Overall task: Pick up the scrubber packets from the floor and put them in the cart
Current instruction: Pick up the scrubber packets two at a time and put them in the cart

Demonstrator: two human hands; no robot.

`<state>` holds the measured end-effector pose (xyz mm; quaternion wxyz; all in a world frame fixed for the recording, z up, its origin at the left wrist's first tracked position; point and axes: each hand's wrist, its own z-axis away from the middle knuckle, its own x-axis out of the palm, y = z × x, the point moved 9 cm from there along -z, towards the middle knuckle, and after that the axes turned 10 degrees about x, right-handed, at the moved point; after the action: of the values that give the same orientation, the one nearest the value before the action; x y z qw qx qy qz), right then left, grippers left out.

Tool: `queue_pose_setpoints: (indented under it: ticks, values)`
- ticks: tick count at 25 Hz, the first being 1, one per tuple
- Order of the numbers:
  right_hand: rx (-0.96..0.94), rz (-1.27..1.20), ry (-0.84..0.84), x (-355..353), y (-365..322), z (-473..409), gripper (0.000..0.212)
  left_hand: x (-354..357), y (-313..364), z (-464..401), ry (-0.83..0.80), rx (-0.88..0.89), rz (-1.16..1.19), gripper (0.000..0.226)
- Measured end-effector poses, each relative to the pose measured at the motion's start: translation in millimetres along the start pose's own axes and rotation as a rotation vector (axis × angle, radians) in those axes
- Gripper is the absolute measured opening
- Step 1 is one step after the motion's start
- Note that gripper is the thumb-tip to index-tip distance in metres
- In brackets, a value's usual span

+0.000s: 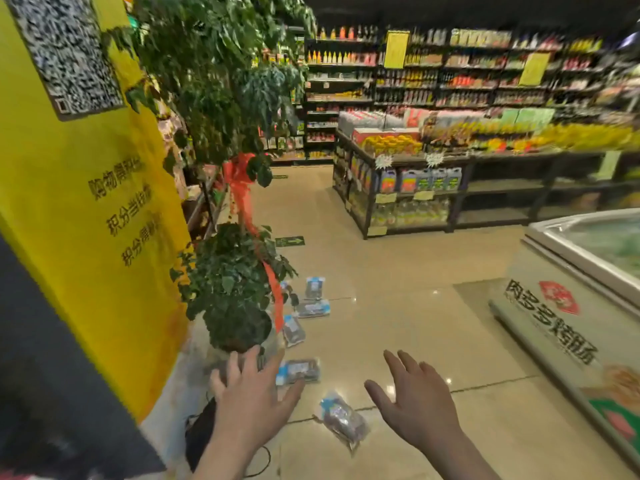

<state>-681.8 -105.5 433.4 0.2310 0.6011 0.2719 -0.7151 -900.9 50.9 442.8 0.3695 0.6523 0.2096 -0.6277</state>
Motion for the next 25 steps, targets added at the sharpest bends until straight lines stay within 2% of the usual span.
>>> queue_pose_setpoints:
  ticks: [5, 9, 11, 16, 20, 25]
  values:
    - [0.066, 0.018, 0.047, -22, 108, -73, 0.106, 14, 117, -86, 0.058, 0.112, -0.003, 0.083]
    - [0.107, -0.004, 0.047, -36, 185, -135, 0.081, 35, 190, -156, 0.049, 0.134, 0.008, 0.071]
    - [0.119, -0.001, 0.045, -38, 210, -165, 0.077, 45, 220, -185, 0.033, 0.142, 0.007, 0.068]
    - [0.116, 0.014, -0.018, -29, 235, -249, 0.079, 76, 267, -268, -0.059, 0.147, 0.035, 0.062]
    - [0.098, 0.029, -0.025, -37, 239, -363, 0.095, 93, 283, -376, -0.061, 0.133, 0.045, 0.062]
    - [0.101, 0.038, 0.01, -72, 240, -511, 0.076, 91, 309, -535, -0.018, 0.128, 0.09, 0.057]
